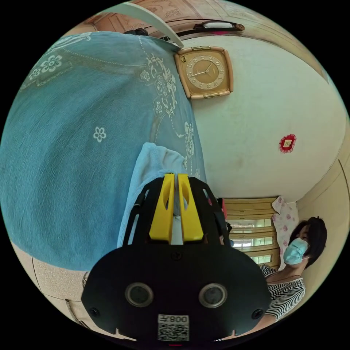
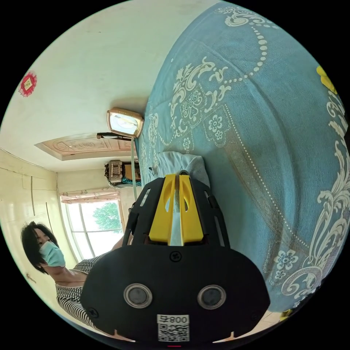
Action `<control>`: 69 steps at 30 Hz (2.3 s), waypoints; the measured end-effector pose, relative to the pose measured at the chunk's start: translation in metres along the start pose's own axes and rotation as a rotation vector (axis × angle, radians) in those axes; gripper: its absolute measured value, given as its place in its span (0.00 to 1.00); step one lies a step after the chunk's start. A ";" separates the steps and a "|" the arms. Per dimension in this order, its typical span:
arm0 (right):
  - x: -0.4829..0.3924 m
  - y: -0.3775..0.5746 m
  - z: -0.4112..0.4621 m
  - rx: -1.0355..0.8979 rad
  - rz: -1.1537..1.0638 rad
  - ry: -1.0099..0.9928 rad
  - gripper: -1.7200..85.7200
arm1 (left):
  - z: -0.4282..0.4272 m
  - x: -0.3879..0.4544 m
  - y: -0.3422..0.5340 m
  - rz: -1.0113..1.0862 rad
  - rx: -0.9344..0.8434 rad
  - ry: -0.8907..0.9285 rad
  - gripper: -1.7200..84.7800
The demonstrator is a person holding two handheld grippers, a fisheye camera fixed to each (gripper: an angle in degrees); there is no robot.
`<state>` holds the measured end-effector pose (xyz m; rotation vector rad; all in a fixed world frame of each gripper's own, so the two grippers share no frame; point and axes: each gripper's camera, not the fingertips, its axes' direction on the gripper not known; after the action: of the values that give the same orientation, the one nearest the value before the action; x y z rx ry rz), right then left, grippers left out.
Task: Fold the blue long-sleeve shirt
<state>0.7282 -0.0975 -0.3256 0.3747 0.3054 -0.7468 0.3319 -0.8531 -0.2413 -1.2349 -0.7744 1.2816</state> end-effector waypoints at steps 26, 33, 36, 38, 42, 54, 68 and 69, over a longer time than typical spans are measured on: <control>-0.308 -0.011 0.122 -0.471 -0.572 0.531 0.02 | 0.179 0.111 -0.015 0.152 -0.391 -0.114 0.04; -0.375 -0.031 0.145 -0.458 -0.737 0.769 0.02 | 0.228 0.159 -0.051 0.284 -0.432 -0.294 0.02; -0.411 -0.046 0.143 -0.361 -0.817 0.889 0.02 | 0.240 0.189 -0.065 0.365 -0.365 -0.307 0.02; -0.439 -0.057 0.135 -0.319 -0.853 0.888 0.02 | 0.246 0.216 -0.064 0.454 -0.368 -0.273 0.02; -0.459 -0.053 0.120 -0.313 -0.851 0.867 0.02 | 0.266 0.240 -0.029 0.595 -0.532 -0.312 0.02; -0.475 -0.058 0.097 -0.319 -0.808 0.953 0.02 | 0.297 0.278 -0.035 0.653 -0.455 -0.594 0.02; -0.431 -0.032 -0.064 -0.076 -0.597 0.931 0.08 | 0.198 0.278 -0.025 0.523 -0.195 -0.666 0.10; -0.429 -0.031 -0.070 -0.066 -0.584 0.924 0.09 | 0.198 0.278 -0.026 0.521 -0.198 -0.665 0.10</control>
<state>0.3991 0.1687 -0.2239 0.5628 1.3482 -1.0956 0.2045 -0.5360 -0.2267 -1.2128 -1.1089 2.1430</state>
